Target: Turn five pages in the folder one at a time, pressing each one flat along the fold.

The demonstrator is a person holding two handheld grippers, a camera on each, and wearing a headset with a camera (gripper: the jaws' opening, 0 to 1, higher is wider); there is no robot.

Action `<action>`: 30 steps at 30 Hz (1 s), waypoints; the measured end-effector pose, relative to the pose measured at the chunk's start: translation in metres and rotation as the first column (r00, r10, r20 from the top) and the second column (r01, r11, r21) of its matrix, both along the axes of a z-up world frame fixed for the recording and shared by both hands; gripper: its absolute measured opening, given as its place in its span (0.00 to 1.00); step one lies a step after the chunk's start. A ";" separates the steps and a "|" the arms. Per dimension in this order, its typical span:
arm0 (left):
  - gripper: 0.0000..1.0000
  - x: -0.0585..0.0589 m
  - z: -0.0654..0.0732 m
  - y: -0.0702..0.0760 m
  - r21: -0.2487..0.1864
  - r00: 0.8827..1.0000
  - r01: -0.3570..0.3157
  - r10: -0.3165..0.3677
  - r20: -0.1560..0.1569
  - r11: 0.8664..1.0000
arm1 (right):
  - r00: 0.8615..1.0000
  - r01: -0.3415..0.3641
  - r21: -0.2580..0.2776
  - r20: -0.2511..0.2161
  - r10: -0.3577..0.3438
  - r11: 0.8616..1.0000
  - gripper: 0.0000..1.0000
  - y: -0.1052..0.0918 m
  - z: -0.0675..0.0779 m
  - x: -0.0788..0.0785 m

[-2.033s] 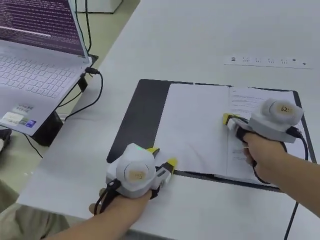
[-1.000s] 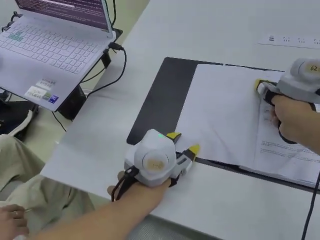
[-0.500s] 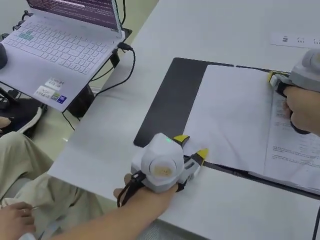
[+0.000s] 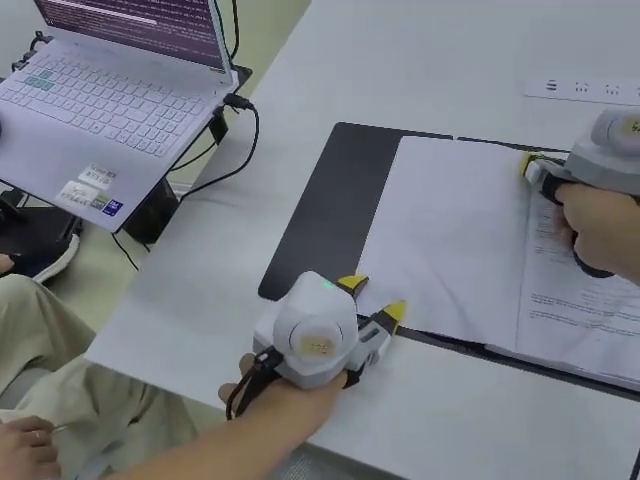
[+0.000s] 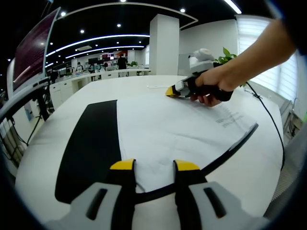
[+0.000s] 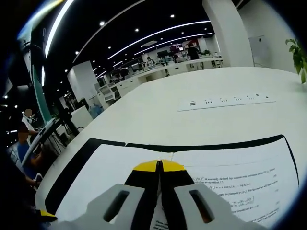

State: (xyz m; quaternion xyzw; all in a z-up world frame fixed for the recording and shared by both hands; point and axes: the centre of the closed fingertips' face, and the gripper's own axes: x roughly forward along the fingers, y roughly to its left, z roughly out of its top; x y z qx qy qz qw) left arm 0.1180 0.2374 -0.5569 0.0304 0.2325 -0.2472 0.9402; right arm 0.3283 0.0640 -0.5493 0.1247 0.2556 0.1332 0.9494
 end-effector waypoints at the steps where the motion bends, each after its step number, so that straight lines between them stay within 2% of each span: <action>1: 0.30 0.000 0.000 0.000 0.000 1.000 0.000 0.000 0.000 1.000 | 1.000 -0.002 0.003 0.000 0.002 1.000 0.00 0.002 0.003 -0.007; 6: 0.30 0.000 0.000 0.000 -0.004 1.000 -0.003 0.003 -0.002 1.000 | 1.000 -0.012 0.028 0.000 0.012 1.000 0.00 0.008 0.008 -0.028; 9: 0.30 -0.001 0.000 0.000 -0.003 1.000 -0.003 0.003 -0.002 1.000 | 1.000 -0.018 0.035 -0.006 0.018 0.999 0.00 0.009 0.005 -0.029; 20: 0.30 -0.001 0.001 0.000 -0.009 1.000 -0.006 0.006 0.000 1.000 | 0.999 -0.032 0.067 -0.036 0.035 0.997 0.00 0.013 0.003 -0.054; 22: 0.30 -0.001 0.001 0.000 -0.009 1.000 -0.007 0.007 -0.001 1.000 | 0.998 -0.033 0.075 -0.041 0.037 0.997 0.00 0.013 0.003 -0.054; 30: 0.30 -0.001 0.001 -0.001 -0.010 1.000 -0.007 0.007 0.003 1.000 | 0.998 -0.027 0.085 -0.053 0.032 0.996 0.00 0.016 0.010 -0.082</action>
